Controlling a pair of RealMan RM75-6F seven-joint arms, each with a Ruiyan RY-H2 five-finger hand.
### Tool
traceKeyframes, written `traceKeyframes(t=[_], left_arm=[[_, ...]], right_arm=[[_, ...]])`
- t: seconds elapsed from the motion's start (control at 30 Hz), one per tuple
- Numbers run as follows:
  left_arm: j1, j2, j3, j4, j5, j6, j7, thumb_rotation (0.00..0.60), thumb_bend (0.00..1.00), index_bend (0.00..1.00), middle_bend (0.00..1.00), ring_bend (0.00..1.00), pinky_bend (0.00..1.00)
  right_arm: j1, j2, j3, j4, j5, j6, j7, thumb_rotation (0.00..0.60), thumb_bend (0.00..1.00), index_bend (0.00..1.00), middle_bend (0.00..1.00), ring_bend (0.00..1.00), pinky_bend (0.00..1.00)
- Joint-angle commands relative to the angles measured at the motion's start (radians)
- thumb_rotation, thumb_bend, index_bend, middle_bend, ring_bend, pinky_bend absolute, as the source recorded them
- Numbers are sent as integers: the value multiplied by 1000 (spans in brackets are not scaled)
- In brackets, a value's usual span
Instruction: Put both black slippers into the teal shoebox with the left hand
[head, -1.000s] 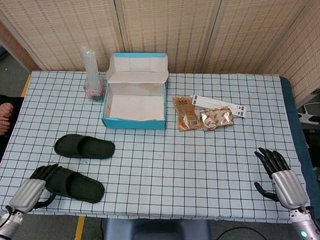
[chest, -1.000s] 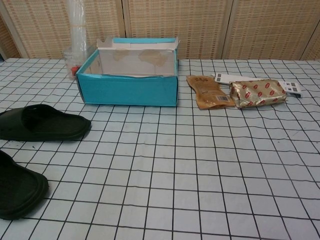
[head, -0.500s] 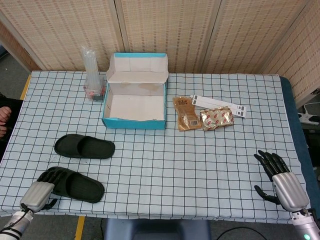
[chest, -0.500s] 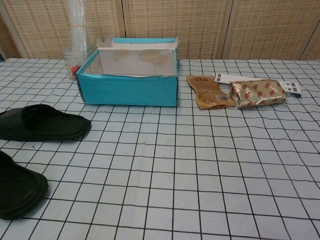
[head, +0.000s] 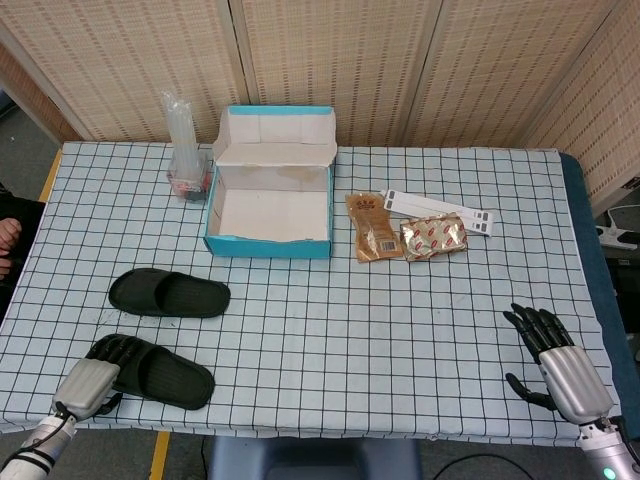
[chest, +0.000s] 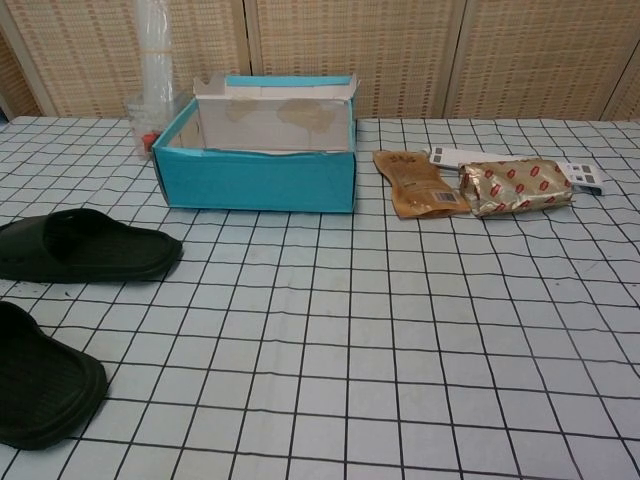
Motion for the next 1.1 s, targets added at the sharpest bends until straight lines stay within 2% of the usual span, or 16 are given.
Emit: traceKeyframes(t=[0.03, 0.17, 0.4, 0.47, 0.57, 0.7, 0.8, 0.93, 1.1], left_arm=[[-2, -22, 1, 25, -5, -3, 18, 600, 363, 0, 0, 0, 71], [-6, -45, 7, 53, -10, -18, 16, 600, 362, 0, 0, 0, 76], [0, -83, 15, 102, 37, 20, -15, 600, 349, 0, 0, 0, 106], [1, -92, 18, 117, 51, 28, -30, 600, 348, 28, 19, 7, 127], [3, -111, 23, 146, 76, 44, -73, 600, 352, 165, 151, 106, 173], [12, -151, 30, 209, 135, 101, -156, 600, 360, 339, 404, 267, 263], [19, -176, 34, 253, 168, 139, -222, 600, 363, 472, 546, 357, 317], [27, -209, 36, 317, 198, 188, -313, 600, 381, 551, 625, 417, 357], [33, -221, 30, 344, 204, 220, -361, 600, 393, 591, 666, 453, 368]], right_arm=[[1, 1, -1, -1, 1, -5, -2, 600, 216, 0, 0, 0, 0], [1, 3, -1, -5, 2, -5, 0, 600, 216, 0, 0, 0, 0], [2, 2, -3, -7, 1, -10, -6, 600, 217, 0, 0, 0, 0], [2, 2, -3, -8, 1, -11, -7, 600, 217, 0, 0, 0, 0], [2, 2, -4, -8, 3, -15, -9, 600, 216, 0, 0, 0, 0], [4, 1, -5, -9, 6, -22, -13, 600, 216, 0, 0, 0, 0], [5, 1, -5, -9, 7, -25, -15, 600, 216, 0, 0, 0, 0], [5, 1, -5, -9, 8, -26, -18, 600, 216, 0, 0, 0, 0], [6, 0, -5, -10, 8, -28, -19, 600, 217, 0, 0, 0, 0]])
